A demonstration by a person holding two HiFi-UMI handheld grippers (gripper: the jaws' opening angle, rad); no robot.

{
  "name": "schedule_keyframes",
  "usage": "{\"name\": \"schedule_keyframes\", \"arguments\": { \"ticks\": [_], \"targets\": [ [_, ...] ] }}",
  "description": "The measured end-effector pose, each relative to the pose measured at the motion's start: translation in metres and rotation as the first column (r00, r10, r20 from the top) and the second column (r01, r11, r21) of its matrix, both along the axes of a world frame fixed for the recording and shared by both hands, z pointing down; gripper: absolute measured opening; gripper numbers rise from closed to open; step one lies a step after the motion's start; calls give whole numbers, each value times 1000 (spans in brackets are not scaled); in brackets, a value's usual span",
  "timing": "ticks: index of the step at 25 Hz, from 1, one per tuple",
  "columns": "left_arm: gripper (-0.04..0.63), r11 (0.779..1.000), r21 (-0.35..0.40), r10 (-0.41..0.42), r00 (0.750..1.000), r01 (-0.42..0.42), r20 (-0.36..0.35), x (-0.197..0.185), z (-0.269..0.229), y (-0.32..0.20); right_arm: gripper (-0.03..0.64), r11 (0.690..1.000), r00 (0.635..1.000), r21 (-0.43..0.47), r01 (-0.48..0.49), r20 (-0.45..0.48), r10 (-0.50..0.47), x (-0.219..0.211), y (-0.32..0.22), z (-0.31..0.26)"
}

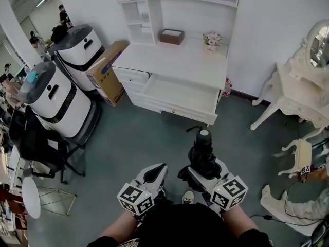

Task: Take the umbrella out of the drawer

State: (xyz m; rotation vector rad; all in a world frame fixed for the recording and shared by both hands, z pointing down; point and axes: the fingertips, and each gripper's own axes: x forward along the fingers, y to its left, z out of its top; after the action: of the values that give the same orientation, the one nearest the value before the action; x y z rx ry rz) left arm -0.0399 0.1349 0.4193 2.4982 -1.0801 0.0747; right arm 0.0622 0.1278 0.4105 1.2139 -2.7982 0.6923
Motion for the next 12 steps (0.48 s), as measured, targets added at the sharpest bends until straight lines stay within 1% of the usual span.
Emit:
{"name": "schedule_keyframes", "arguments": {
  "ticks": [12],
  "targets": [
    [0, 1000, 5, 16, 1000, -16, 6, 7, -5, 6, 301, 1000, 1000, 9, 2, -3, -2, 4, 3, -5]
  ]
}}
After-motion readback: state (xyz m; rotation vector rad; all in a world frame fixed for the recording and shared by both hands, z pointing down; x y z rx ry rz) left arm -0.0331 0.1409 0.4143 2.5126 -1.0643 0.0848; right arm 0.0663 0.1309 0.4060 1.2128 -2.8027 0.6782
